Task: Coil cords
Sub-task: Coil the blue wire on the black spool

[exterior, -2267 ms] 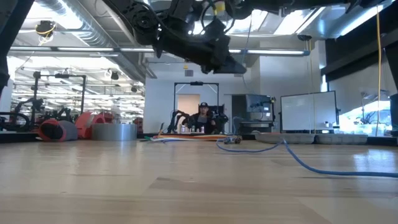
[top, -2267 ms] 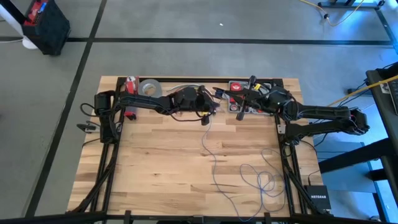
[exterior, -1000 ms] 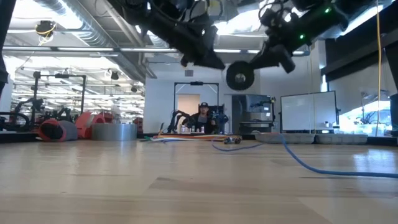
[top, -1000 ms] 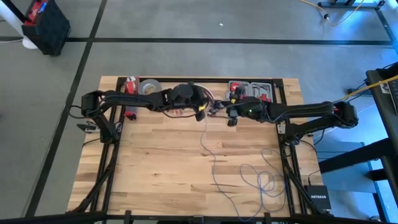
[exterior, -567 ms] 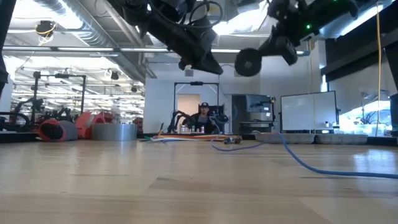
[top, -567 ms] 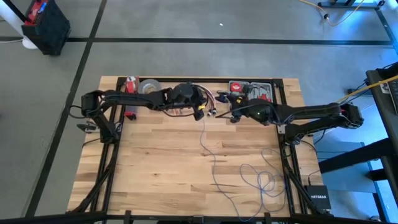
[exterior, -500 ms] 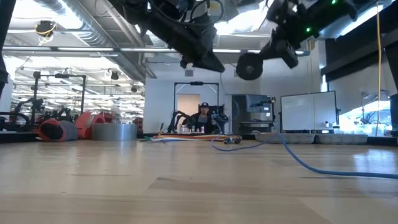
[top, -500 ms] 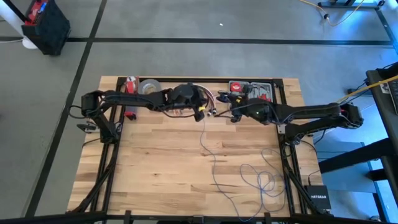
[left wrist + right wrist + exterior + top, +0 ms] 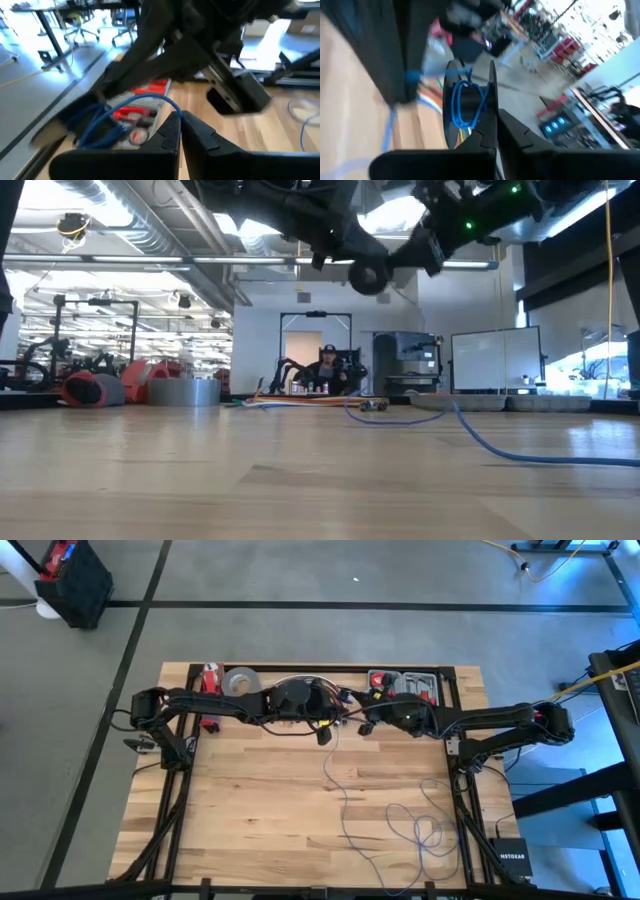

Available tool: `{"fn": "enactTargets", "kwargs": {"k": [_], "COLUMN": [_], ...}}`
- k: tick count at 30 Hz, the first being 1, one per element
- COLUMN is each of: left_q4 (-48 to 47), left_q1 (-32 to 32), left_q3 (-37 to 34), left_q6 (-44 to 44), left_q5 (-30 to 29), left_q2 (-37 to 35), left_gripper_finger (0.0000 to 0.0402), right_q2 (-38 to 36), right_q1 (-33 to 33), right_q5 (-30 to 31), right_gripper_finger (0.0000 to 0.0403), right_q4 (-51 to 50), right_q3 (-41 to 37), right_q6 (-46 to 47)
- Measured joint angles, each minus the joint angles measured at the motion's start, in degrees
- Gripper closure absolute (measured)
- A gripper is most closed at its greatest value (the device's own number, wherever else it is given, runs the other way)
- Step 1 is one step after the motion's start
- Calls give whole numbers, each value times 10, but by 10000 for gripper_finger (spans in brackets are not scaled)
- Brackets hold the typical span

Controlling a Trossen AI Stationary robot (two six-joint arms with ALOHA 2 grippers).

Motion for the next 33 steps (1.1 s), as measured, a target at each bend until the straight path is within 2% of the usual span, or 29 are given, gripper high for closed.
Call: {"fn": "enactTargets", "kwargs": {"k": [6, 11, 18, 25, 33], "left_q4": [6, 32, 35, 46, 42], "left_q1": [-1, -1, 1, 1, 1], "left_q3": [0, 1, -1, 0, -3], "left_q6": [-2, -2, 4, 4, 8], "left_q5": [-2, -4, -4, -2, -2], "left_q2": [0, 6, 6, 5, 8], "left_gripper_finger": [399, 398, 400, 397, 397], "right_q2": [0, 0, -50, -118, -152], "right_q1": [0, 0, 0, 1, 1], "right_q5": [-19, -73, -117, -120, -128], "right_gripper_finger": [400, 400, 400, 400, 400], "right_q4": [100, 172, 145, 115, 123], "right_q3": [0, 0, -1, -2, -2], "right_q6": [34, 72, 116, 117, 120]}}
